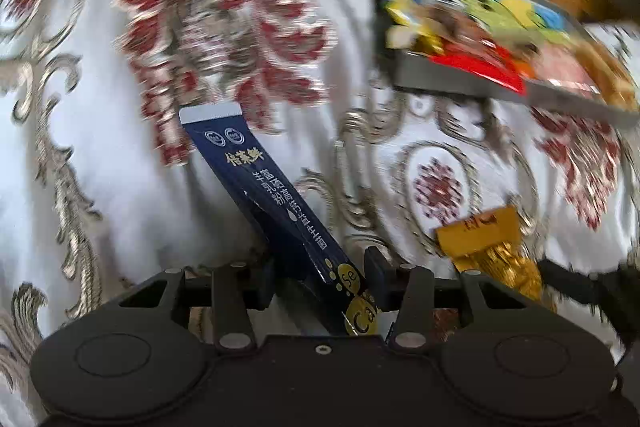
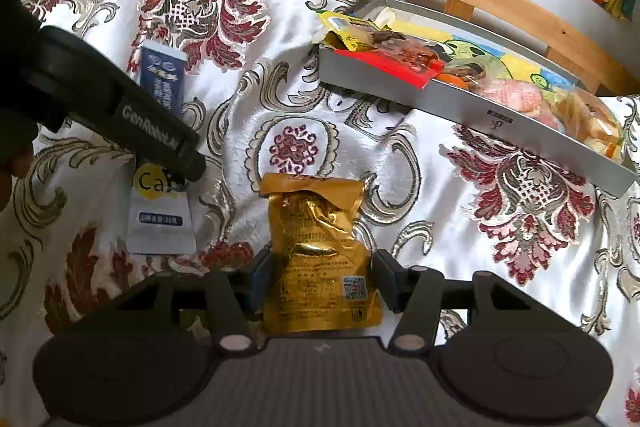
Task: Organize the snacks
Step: 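Close the left gripper on the blue sachet while the right grasps the gold foil pack, then lift and carry the blue sachet and gold foil pack over the metal tray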
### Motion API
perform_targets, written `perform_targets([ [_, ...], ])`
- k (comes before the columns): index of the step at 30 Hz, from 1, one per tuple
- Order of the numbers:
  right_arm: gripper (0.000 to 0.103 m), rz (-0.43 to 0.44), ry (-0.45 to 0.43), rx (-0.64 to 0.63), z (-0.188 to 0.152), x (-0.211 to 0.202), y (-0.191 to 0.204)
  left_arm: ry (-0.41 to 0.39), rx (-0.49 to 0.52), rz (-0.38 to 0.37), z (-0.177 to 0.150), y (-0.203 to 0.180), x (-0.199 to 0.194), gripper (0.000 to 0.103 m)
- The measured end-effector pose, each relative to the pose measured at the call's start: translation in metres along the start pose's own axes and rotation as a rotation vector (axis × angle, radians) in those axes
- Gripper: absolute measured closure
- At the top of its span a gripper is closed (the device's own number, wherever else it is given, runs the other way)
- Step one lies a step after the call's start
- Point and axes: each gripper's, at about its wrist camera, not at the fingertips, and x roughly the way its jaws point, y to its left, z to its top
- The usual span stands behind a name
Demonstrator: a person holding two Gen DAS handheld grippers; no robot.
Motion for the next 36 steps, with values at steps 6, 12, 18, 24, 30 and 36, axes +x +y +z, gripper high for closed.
perform_targets([
  [6,0.04,-0.006,-0.035,-0.022,-0.001,0.005,0.001,-0.017,0.053,-0.02,0.0,-0.013,0.005,0.043],
  [12,0.026,-0.011,-0.048,-0.011,-0.003,0.015,-0.002,-0.029,0.077,-0.002,0.003,-0.021,0.013,0.041],
  [18,0.037,0.04,-0.033,0.046,-0.004,0.017,-0.008,-0.041,0.085,0.014,0.003,-0.02,0.011,0.055],
  [24,0.048,0.03,-0.043,0.011,-0.004,0.009,-0.004,-0.045,0.086,-0.033,0.0,-0.02,0.004,0.069],
  [30,0.05,-0.055,-0.075,-0.074,-0.006,-0.003,0.001,-0.058,0.094,-0.065,-0.002,-0.022,-0.001,0.079],
  [36,0.05,-0.106,-0.099,-0.092,-0.007,-0.013,-0.002,-0.066,0.128,-0.067,-0.008,-0.026,-0.009,0.081],
])
